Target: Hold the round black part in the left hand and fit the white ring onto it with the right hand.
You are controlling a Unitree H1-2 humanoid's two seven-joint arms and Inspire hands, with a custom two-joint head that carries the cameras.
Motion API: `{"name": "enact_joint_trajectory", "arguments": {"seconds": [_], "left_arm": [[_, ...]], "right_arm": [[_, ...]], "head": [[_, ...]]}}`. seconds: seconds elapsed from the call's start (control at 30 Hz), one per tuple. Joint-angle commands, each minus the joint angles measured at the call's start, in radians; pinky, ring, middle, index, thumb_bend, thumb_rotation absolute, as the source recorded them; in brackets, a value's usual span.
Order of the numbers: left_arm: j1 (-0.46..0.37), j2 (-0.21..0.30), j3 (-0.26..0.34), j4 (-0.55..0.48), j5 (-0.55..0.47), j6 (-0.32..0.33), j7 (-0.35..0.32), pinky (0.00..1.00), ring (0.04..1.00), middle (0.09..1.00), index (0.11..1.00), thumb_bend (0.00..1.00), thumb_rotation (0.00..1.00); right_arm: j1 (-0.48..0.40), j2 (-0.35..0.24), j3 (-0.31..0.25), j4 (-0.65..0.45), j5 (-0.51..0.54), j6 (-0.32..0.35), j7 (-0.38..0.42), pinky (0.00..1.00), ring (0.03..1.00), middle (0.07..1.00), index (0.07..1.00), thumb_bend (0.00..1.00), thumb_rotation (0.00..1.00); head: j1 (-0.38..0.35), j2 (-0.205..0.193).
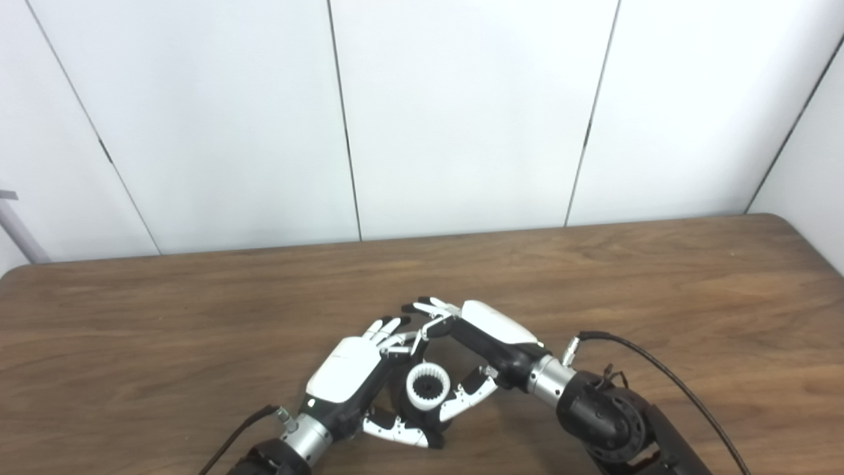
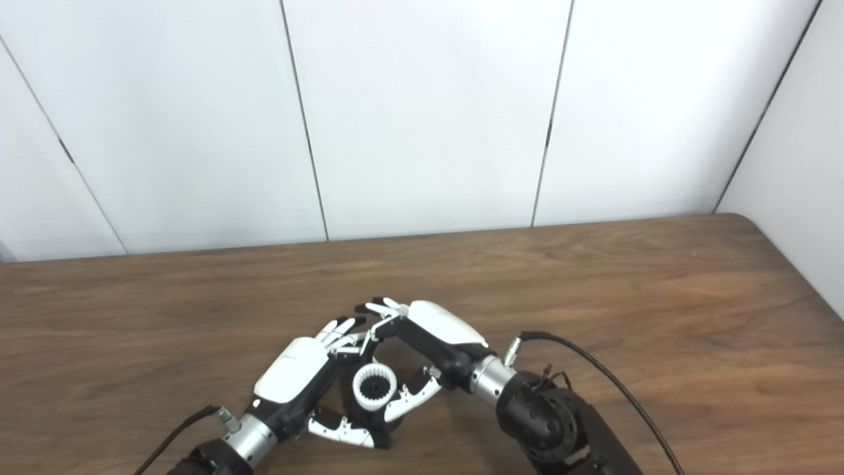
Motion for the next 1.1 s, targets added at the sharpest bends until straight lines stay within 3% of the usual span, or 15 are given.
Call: {"name": "enact_joint_trajectory", "arguments": {"seconds": [0.0, 0.5, 0.63, 0.67, 0.7, 0.73, 0.77, 0.93, 1.07], "left_arm": [[0.050, 0.031, -0.041, 0.039, 0.032, -0.001, -0.096, 1.00, 0.973, 0.857, 0.481, 0.52, 0.05], [0.047, 0.024, -0.042, 0.037, 0.031, 0.002, -0.097, 1.00, 0.975, 0.859, 0.481, 0.52, 0.05], [0.047, 0.023, -0.043, 0.033, 0.032, 0.007, -0.101, 1.00, 0.974, 0.860, 0.481, 0.52, 0.05], [0.047, 0.023, -0.043, 0.033, 0.032, 0.008, -0.102, 1.00, 0.975, 0.861, 0.481, 0.52, 0.05], [0.047, 0.023, -0.042, 0.033, 0.031, 0.007, -0.100, 1.00, 0.975, 0.861, 0.481, 0.52, 0.05], [0.048, 0.022, -0.042, 0.033, 0.029, 0.006, -0.099, 1.00, 0.973, 0.860, 0.481, 0.52, 0.05], [0.048, 0.022, -0.041, 0.033, 0.028, 0.005, -0.099, 1.00, 0.973, 0.860, 0.481, 0.52, 0.05], [0.048, 0.023, -0.043, 0.031, 0.032, 0.010, -0.102, 1.00, 0.975, 0.862, 0.481, 0.52, 0.05], [0.048, 0.022, -0.042, 0.033, 0.030, 0.008, -0.100, 1.00, 0.974, 0.861, 0.481, 0.52, 0.05]], "right_arm": [[-0.019, -0.009, -0.020, -0.012, 0.002, -0.019, -0.028, 1.00, 1.000, 0.942, 0.478, 0.52, 0.12], [-0.012, -0.006, -0.013, -0.006, 0.010, -0.019, -0.022, 1.00, 1.000, 0.941, 0.478, 0.52, 0.12], [-0.011, -0.004, -0.005, -0.017, 0.003, 0.015, -0.006, 1.00, 1.000, 0.968, 0.486, 0.52, 0.14], [-0.011, -0.005, -0.003, -0.021, -0.002, 0.022, -0.002, 1.00, 1.000, 0.977, 0.542, 0.70, 0.17], [-0.012, -0.006, 0.002, -0.031, -0.011, 0.044, 0.008, 1.00, 1.000, 0.982, 0.571, 0.79, 0.19], [-0.012, -0.007, 0.006, -0.041, -0.019, 0.062, 0.017, 1.00, 1.000, 0.993, 0.701, 0.92, 0.28], [-0.012, -0.008, 0.009, -0.047, -0.023, 0.076, 0.023, 1.00, 1.000, 0.997, 0.765, 0.96, 0.32], [-0.013, -0.012, 0.013, -0.068, -0.031, 0.109, 0.040, 1.00, 1.000, 1.000, 0.953, 1.00, 0.40], [-0.011, -0.013, 0.014, -0.072, -0.033, 0.113, 0.039, 1.00, 1.000, 1.000, 0.973, 1.00, 0.41]], "head": [[0.000, 0.001], [0.009, 0.000], [0.009, 0.000], [0.010, 0.000], [0.010, 0.000], [0.010, 0.000], [0.010, 0.000], [0.010, 0.001], [0.010, 0.001]]}}
